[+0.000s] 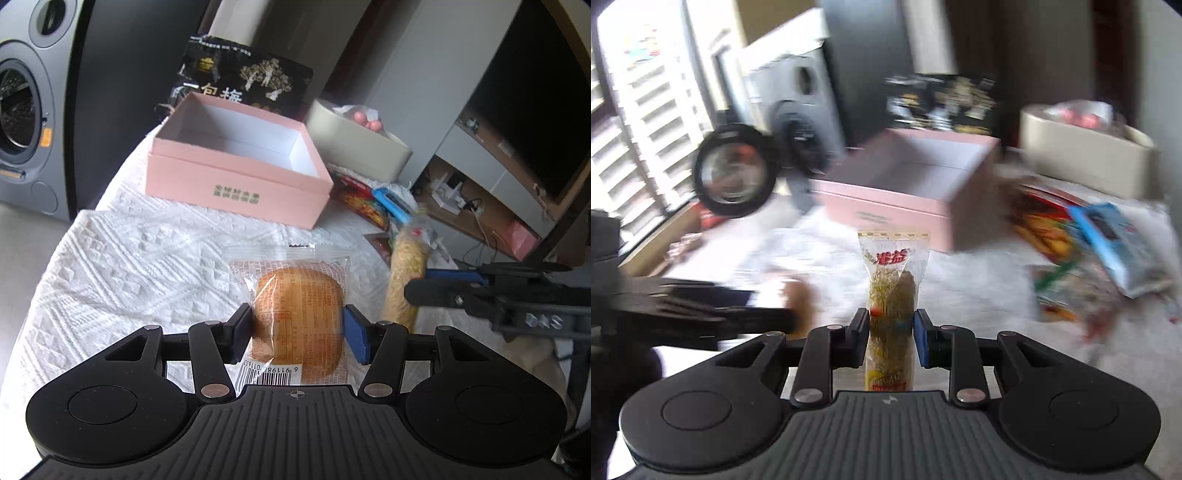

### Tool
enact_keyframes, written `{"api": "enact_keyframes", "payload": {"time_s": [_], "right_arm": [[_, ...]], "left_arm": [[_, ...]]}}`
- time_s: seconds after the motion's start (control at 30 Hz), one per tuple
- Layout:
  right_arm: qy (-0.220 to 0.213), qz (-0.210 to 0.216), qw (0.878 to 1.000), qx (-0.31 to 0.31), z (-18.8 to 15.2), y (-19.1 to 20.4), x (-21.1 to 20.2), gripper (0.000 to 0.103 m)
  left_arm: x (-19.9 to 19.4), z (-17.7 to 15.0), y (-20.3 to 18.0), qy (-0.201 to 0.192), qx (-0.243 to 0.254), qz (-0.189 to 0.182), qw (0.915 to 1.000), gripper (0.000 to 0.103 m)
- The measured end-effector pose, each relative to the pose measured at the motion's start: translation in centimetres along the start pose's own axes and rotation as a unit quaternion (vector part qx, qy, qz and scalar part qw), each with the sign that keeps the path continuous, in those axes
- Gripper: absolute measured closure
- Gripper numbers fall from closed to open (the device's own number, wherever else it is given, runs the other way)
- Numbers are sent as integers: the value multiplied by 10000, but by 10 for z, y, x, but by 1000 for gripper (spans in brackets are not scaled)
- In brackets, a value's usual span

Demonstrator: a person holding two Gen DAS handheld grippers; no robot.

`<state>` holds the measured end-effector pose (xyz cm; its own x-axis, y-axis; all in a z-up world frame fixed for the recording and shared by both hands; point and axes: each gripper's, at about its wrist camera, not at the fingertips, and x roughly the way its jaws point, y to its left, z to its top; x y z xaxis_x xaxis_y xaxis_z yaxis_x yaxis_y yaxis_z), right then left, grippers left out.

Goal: Organize snacks
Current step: 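Carry the bun and snack stick into the pink box and open both tools, then grasp the blue snack bag from the pile with the right tool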

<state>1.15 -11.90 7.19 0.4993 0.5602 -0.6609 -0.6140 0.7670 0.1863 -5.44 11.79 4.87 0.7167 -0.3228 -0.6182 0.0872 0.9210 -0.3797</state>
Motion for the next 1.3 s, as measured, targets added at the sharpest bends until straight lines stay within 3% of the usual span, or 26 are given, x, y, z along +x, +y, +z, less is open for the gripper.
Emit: {"api": "enact_keyframes", "payload": {"time_s": [0.1, 0.2, 0.33, 0.43, 0.57, 0.7, 0.83, 0.93, 1.07, 1.23, 1.3], "right_arm": [[-97, 389, 9992, -63, 11, 15, -6, 78], [-254, 633, 9975, -172, 37, 21, -10, 78], [-715, 456, 9952, -497, 98, 21, -6, 78], [-981, 282, 9930, -592, 143, 15, 8, 78], [-973, 132, 9938, -521, 186, -3, 47, 78], [-402, -12, 9987, -313, 198, -26, 98, 78], [401, -324, 9984, -218, 191, -46, 154, 78], [691, -333, 9970, 119, 183, -62, 176, 77], [659, -357, 9971, 111, 175, -66, 175, 76], [336, -537, 9980, -64, 173, -69, 156, 75], [64, -729, 9971, -197, 167, -73, 139, 66]], "left_arm": [[-8, 18, 3, -117, 44, 42, 9999, 45], [-23, 56, 3, -390, 246, 96, 9989, 45], [-31, 123, 3, -924, 555, 194, 9940, 45], [-11, 171, 12, -1151, 633, 212, 9911, 45], [46, 211, 33, -727, 566, 200, 9955, 45], [110, 213, 54, 219, 561, 13, 9982, 44], [151, 198, 56, 674, 1065, 445, 9910, 44], [159, 192, 56, 638, 1152, 395, 9905, 45], [154, 194, 57, 458, 1042, 337, 9929, 45], [136, 197, 53, 49, 736, 409, 9964, 45], [123, 189, 44, -138, 692, 442, 9965, 45]]}}
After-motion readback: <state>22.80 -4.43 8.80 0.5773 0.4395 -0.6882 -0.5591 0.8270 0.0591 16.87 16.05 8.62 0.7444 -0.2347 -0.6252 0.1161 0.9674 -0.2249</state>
